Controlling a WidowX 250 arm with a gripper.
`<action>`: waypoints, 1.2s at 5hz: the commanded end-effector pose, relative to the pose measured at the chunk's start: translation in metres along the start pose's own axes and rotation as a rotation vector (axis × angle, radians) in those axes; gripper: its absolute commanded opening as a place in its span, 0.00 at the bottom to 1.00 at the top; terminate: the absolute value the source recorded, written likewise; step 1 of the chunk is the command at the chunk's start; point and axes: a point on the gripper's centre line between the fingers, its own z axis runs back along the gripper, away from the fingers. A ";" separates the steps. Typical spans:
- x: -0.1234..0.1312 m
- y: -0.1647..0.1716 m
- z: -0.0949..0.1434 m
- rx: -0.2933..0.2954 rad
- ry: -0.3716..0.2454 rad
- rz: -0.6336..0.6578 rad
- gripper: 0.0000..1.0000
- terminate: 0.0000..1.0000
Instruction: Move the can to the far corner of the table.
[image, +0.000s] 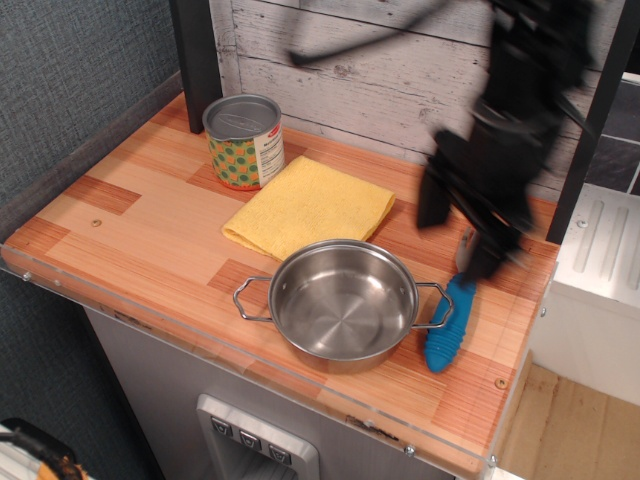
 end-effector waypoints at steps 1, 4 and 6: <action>-0.026 0.087 0.012 0.005 -0.059 -0.023 1.00 0.00; -0.022 0.142 -0.011 0.026 -0.106 -0.213 1.00 0.00; -0.021 0.164 -0.029 0.078 -0.137 -0.231 1.00 0.00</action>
